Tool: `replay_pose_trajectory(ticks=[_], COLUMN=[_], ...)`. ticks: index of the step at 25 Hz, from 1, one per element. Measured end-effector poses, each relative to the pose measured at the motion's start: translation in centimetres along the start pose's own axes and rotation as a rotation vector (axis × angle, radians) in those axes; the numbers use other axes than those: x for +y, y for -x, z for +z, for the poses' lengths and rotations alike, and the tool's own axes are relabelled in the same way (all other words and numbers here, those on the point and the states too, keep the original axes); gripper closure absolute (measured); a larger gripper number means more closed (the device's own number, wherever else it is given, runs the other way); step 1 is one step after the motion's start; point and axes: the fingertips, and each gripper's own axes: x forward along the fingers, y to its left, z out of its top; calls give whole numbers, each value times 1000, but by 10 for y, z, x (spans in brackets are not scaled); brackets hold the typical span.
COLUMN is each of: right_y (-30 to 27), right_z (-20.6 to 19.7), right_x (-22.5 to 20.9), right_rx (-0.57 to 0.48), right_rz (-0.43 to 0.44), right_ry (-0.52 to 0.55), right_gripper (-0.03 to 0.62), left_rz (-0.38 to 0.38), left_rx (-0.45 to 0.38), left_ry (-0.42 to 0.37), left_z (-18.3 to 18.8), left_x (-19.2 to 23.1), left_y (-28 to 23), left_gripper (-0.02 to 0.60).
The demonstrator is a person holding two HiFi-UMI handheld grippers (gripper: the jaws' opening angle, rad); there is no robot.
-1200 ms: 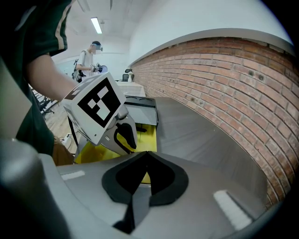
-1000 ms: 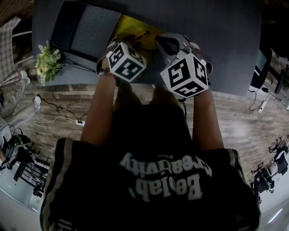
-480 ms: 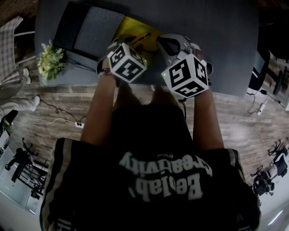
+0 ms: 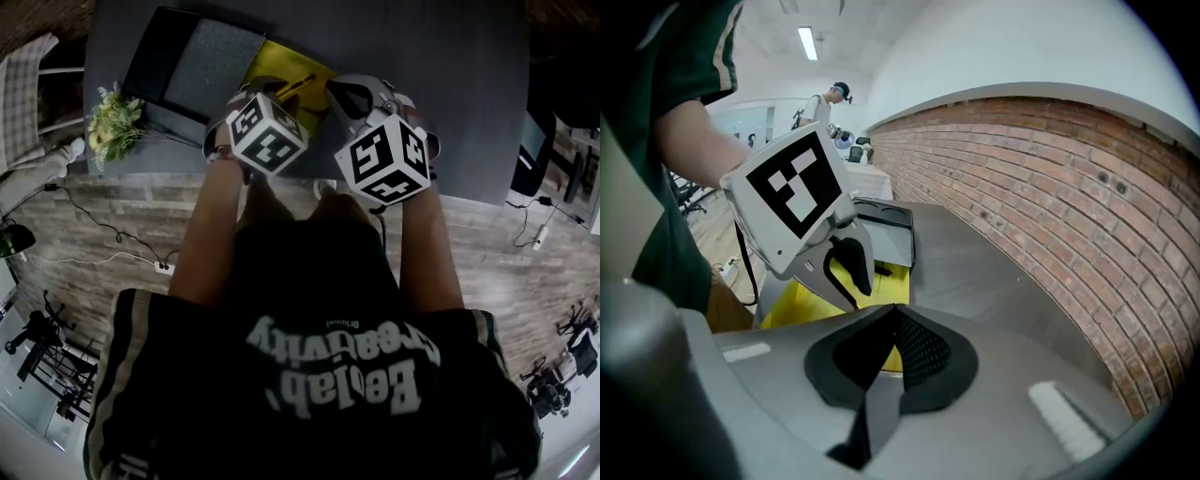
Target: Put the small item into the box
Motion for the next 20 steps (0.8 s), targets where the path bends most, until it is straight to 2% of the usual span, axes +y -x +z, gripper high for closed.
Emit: replay_pose_trajectory(ticks=[5,10,16,20], right_y=[10,23,34,41], right_z=[7,13,19,24], right_x=[-2,1,0,3], right_rx=[-9,-16,-32,-56], right_rz=[-17,-28,-27,-5], right_ry=[17,24,31,29], right_gripper=[588,588,588,588], left_rz=[13,13,16,50], left_rx=[-10,-11,-15,-24], left_ry=[-7,-16,-32,-52], left_z=[8,12,18,23], left_x=[-1,-6,-9,-8], left_y=[12,24,36,44], left_gripper=[510,577,578,578])
